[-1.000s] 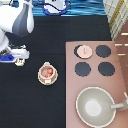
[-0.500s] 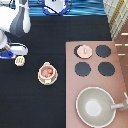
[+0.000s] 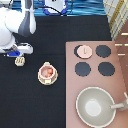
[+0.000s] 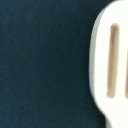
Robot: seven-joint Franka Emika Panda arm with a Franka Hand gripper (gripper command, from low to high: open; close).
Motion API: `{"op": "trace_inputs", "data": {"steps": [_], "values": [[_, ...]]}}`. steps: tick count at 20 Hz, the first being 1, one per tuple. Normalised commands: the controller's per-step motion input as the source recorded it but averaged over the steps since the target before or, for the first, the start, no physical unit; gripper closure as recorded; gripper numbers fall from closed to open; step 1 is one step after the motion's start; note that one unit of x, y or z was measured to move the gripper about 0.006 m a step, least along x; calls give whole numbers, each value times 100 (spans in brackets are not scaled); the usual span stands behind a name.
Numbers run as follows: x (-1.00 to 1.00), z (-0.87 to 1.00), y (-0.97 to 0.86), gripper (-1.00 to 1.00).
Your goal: Take the lid off the pot, put the pot on the plate, and use the tool to push the pot to the front of the table.
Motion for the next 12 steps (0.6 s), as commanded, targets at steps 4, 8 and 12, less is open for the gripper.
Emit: {"op": "trace_inputs", "data": {"steps": [4,8,12], "values": [[-100,-46,0,-100],[-99,-30,-9,-100],[-91,-23,-24,-100]]}}
